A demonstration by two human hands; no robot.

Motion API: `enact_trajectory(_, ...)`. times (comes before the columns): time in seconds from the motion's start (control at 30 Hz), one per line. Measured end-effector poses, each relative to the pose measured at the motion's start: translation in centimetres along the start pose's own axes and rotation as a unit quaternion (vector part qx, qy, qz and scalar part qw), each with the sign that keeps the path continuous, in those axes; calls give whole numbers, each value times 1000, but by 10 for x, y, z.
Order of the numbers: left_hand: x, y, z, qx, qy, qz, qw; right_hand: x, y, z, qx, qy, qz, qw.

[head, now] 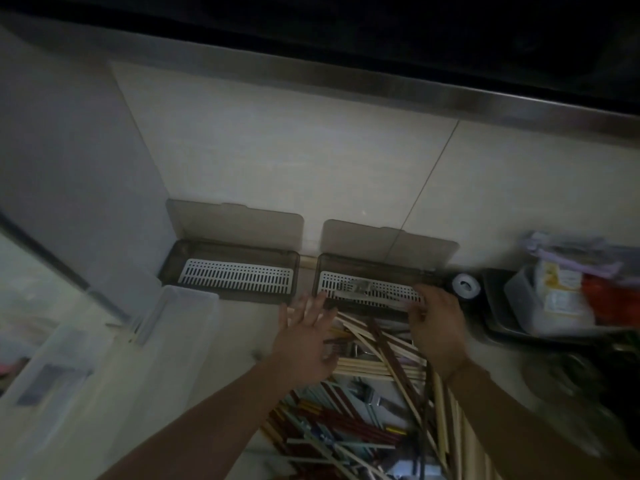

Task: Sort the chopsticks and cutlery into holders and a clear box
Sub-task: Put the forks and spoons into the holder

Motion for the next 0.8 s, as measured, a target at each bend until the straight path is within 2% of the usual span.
enact_trajectory(0.03, -2, 5, 4, -25, 18, -9, 999, 12, -7, 21, -44, -48, 18, 998)
enact_trajectory(0.07, -4, 9, 8, -51, 42, -19, 998, 23, -6, 42, -53, -99, 41, 993)
enact_trajectory(0.17, -13, 25, 21, -77, 110, -55, 989, 32, 32, 96, 59, -174, 130, 974)
enact_trajectory(0.27, -17, 39, 29, -54, 114, -65, 990, 10, 66, 121, 156, -104, 190, 964)
enact_trajectory(0.53, -25, 50, 36, -65, 114, -35, 991, 4, 79, 126, 181, -31, 209, 960)
enact_trajectory(0.7, -17, 4, 27, -167, 120, 84, 975, 0, 71, 122, 166, -18, 148, 975)
enact_trajectory(0.8, -2, -24, 15, -205, 106, 139, 963, -1, 69, 118, 174, -15, 34, 984)
Point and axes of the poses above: each hand's wrist, its own z-axis away from the middle knuckle, its own y-axis out of the palm, x = y × z, the point moved 8 cm from there along -z, towards the middle knuckle, and after that the axes turned 9 degrees about x, right-handed, at the moved point
